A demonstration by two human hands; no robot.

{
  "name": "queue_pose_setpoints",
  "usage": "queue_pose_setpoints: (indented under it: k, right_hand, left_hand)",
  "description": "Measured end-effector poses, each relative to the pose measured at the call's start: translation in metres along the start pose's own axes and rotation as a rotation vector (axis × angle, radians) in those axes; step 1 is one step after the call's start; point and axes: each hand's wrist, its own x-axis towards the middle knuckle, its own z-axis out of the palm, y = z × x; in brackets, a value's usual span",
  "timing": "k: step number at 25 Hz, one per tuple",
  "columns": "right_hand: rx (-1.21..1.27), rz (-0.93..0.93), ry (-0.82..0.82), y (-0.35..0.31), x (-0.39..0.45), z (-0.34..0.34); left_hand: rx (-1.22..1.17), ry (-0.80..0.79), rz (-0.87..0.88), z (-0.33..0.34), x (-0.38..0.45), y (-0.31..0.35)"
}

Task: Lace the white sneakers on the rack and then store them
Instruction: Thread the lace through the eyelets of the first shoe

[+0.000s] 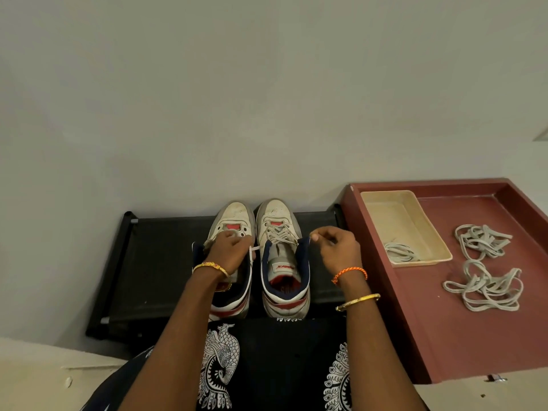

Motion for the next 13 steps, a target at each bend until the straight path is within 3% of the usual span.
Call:
queue_pose_setpoints:
  k: [4, 8, 11, 13]
  right_hand:
    - [-0.018, -0.068, 0.106, -0.004, -0.003, -0.007]
    - [0.036, -0.122, 0.257, -0.009, -0.003, -0.005]
    - [0.130, -0.134, 0.302, -0.012, -0.002, -0.013]
    - [0.131, -0.116, 0.282, -0.011, -0.004, -0.015]
  left_hand:
    - [-0.017, 0.057, 0.074, 0.002, 0.006, 0.002]
    - [-0.184, 0.260, 0.046, 0.006, 0.006, -0.003]
    - [0.115, 0.458, 0.162, 0.013, -0.012, 0.007]
    - [0.459, 0.458, 0.253, 0.019, -0.026, 0.015]
